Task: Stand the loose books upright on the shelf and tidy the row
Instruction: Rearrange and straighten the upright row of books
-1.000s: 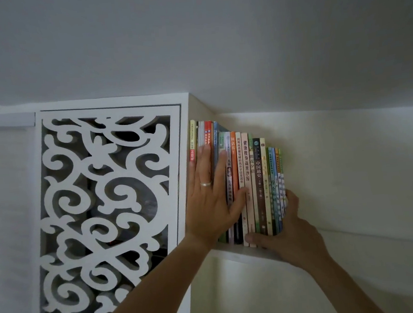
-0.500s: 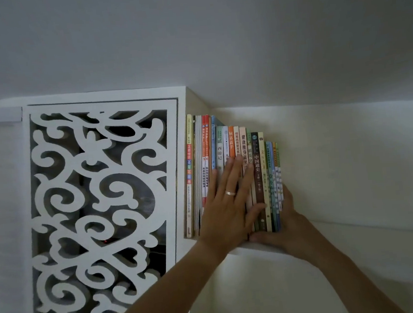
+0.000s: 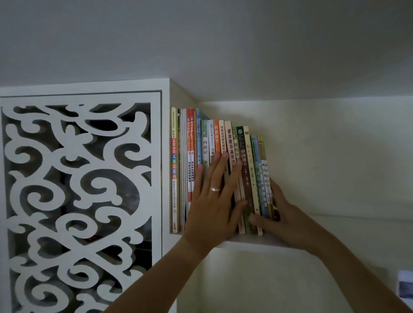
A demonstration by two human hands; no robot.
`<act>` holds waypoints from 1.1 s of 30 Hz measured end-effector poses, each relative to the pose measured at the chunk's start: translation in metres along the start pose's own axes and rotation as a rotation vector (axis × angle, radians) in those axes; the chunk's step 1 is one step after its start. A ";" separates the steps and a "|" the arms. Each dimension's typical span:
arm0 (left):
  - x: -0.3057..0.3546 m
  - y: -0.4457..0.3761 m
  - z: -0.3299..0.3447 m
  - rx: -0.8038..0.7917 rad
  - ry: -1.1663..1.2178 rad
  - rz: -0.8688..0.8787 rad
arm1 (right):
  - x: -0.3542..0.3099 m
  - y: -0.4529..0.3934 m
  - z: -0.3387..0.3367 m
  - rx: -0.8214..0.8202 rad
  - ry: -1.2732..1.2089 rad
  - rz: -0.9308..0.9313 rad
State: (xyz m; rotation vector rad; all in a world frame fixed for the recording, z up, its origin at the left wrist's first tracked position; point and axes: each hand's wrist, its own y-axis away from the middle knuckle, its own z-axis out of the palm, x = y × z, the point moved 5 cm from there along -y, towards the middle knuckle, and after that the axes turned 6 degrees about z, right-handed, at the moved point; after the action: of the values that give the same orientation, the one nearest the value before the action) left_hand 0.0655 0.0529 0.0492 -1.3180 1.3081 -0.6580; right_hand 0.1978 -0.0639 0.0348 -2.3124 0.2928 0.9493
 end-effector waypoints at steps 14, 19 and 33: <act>-0.002 0.001 0.007 -0.069 -0.128 -0.069 | 0.000 -0.002 0.004 0.037 0.087 -0.012; -0.003 0.008 0.012 -0.079 -0.149 -0.073 | -0.001 -0.004 0.009 0.002 0.087 -0.055; -0.002 0.020 0.014 -0.101 -0.181 -0.037 | 0.003 0.007 -0.004 0.006 0.122 0.035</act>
State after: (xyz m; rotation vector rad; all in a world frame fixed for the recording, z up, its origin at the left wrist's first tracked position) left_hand 0.0722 0.0636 0.0279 -1.4517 1.1849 -0.4914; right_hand 0.1990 -0.0716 0.0313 -2.3711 0.3878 0.8244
